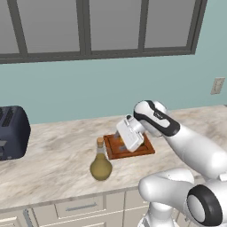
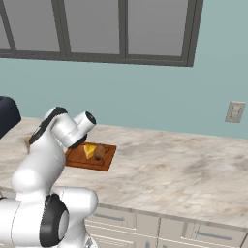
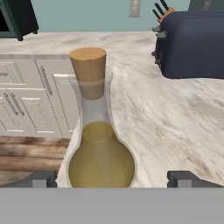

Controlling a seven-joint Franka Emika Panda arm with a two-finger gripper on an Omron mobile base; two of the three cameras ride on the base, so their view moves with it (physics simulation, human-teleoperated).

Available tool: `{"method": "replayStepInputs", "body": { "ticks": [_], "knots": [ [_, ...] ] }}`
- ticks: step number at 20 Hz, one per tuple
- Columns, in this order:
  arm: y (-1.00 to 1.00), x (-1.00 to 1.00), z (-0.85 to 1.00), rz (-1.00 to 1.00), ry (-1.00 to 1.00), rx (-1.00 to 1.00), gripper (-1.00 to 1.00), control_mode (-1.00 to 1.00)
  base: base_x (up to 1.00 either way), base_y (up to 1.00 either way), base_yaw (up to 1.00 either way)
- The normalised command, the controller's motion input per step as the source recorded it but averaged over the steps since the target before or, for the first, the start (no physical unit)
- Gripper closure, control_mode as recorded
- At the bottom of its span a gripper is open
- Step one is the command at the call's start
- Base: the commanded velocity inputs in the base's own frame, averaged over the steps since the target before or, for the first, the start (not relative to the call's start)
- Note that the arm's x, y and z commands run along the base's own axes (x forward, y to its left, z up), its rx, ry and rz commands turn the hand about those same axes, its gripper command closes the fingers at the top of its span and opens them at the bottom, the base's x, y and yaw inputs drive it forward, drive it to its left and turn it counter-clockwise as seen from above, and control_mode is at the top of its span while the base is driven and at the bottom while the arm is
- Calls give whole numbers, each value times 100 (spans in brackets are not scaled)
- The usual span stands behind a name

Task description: Retrieve the reheated potato from the microwave, then place the potato, cheese, and condiment on the cutting board.

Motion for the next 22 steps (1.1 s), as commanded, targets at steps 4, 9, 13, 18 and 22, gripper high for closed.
{"method": "replayStepInputs", "body": {
  "ticks": [4,9,13,18,22],
  "knots": [
    [21,4,0,0,0,7,-100,-100,0,0,0],
    [20,9,0,0,0,4,-100,-100,0,0,0],
    [20,18,-1,0,0,1,-100,-100,0,0,0],
    [28,10,-3,0,0,0,-100,-100,0,0,0],
    [26,0,-6,0,0,0,-100,-100,0,0,0]
  ]
}}
